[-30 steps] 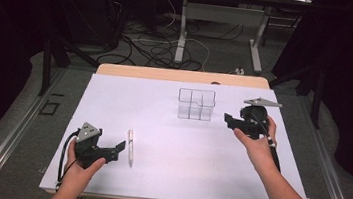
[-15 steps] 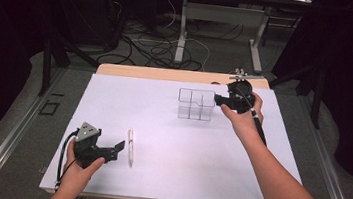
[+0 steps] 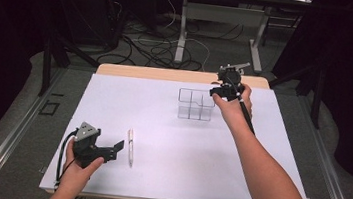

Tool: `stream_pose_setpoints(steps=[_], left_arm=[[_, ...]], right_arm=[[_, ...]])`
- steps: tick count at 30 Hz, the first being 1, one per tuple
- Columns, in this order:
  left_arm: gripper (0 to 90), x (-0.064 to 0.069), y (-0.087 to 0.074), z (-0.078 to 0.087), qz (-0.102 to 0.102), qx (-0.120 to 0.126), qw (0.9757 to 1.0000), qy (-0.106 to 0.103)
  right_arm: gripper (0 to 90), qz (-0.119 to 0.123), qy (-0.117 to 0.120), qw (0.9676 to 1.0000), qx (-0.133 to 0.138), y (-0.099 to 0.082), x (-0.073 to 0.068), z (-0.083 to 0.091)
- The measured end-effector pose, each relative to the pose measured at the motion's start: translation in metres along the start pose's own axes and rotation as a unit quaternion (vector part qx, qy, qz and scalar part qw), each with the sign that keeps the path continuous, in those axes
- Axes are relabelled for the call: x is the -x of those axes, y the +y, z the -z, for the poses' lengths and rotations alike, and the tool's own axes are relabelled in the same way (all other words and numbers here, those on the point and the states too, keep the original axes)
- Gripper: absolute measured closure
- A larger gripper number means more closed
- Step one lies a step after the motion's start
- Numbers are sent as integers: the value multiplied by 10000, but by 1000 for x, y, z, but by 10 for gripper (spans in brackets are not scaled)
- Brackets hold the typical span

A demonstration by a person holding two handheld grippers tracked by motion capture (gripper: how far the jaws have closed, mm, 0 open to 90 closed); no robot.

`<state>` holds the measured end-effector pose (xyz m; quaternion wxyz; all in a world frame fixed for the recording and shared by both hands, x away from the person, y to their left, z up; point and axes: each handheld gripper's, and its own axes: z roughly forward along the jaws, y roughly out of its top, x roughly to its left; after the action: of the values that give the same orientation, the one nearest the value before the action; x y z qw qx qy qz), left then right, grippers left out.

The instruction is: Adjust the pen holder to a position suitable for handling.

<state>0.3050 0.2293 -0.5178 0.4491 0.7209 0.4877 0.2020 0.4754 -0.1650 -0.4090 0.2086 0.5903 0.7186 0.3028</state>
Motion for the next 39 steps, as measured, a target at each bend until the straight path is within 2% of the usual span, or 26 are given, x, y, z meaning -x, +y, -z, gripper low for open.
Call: stream_pose_setpoints(steps=[3, 4, 6, 8, 11, 13, 18, 25, 27, 39], left_arm=[[12, 0, 0, 0, -11, -11, 10000, -12], [12, 0, 0, 0, -19, -12, 10000, -16], [12, 0, 0, -1, -4, -13, 10000, -13], [12, 0, 0, -1, 4, -16, 10000, -22], [12, 0, 0, -1, -11, -11, 10000, -39], [12, 0, 0, -2, -8, -17, 10000, -45], [12, 0, 0, -2, 5, -25, 10000, -46], [12, 0, 0, -1, 35, -2, 10000, -39], [13, 1, -1, -1, 35, -7, 10000, -43], [14, -1, -1, 0, 63, -9, 10000, -40]], right_arm=[[596, -101, -36, 9999, -105, 2, 1, -7], [607, -170, -34, 9996, -214, 2, 2, -10], [613, -175, -67, 9995, -235, 2, 3, -12], [632, -179, -211, 9988, -394, 2, 6, -20], [640, -324, -255, 9980, -471, 2, 7, -25], [659, -488, -187, 9968, -609, 2, 8, -33], [690, -496, -240, 9950, -839, 0, 8, -46], [718, -523, -363, 9929, -1005, -3, 9, -61], [724, -533, -304, 9935, -963, -3, 10, -63], [793, -741, -344, 9892, -1214, -5, 10, -78]])
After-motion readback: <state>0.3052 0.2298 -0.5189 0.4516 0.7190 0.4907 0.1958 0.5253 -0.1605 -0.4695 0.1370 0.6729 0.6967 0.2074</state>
